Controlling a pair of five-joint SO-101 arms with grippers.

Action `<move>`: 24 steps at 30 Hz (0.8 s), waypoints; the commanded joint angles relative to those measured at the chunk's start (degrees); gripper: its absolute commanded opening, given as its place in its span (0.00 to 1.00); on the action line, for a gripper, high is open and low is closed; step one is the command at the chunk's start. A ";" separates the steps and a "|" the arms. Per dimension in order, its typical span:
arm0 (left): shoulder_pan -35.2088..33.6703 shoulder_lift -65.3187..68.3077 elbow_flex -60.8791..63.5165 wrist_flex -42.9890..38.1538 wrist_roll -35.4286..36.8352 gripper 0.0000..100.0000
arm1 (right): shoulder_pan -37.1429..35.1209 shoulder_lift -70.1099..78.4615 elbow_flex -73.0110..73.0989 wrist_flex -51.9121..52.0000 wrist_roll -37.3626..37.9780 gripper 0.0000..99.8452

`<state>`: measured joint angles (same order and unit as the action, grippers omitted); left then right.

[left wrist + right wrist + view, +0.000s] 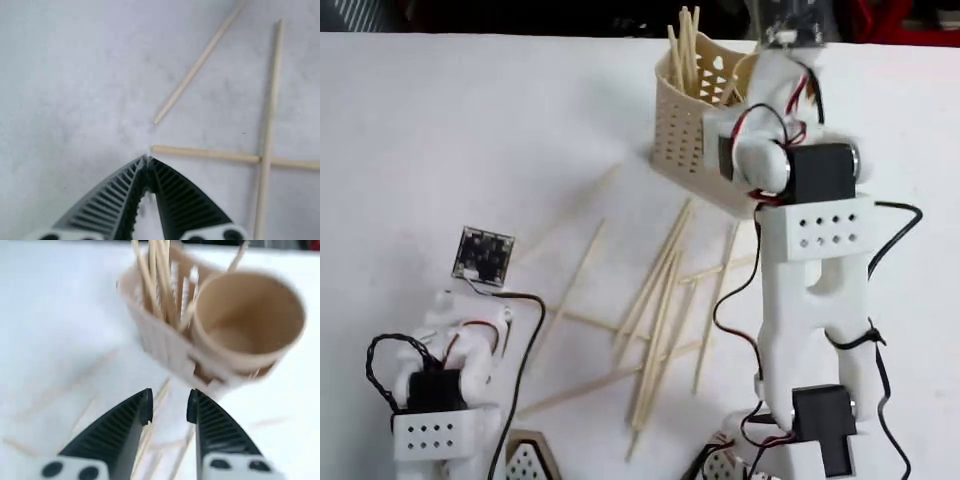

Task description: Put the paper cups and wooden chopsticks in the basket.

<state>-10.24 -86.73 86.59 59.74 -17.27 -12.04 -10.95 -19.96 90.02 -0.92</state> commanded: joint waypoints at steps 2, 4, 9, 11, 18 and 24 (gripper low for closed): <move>-0.13 -0.57 -0.18 -0.88 -0.70 0.03 | -1.71 -0.57 -2.46 8.22 0.09 0.12; -0.13 -0.57 -0.18 -0.88 -0.70 0.03 | -1.80 -0.66 -0.70 8.48 0.00 0.12; -0.13 -0.57 -0.18 -0.88 -0.70 0.03 | -3.82 -1.45 11.87 8.40 -0.44 0.12; -0.13 -0.57 -0.18 -0.88 -0.70 0.03 | -5.23 -0.84 16.97 7.43 -4.22 0.12; -0.04 -0.57 -0.18 -0.88 -0.70 0.03 | -8.84 -0.84 33.14 -10.59 -13.19 0.19; -0.04 -0.57 -0.18 -0.88 -0.70 0.03 | -9.01 -0.31 40.70 -24.13 -16.35 0.22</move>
<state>-10.24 -86.73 86.59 59.74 -17.36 -20.66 -11.03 19.25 71.47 -15.96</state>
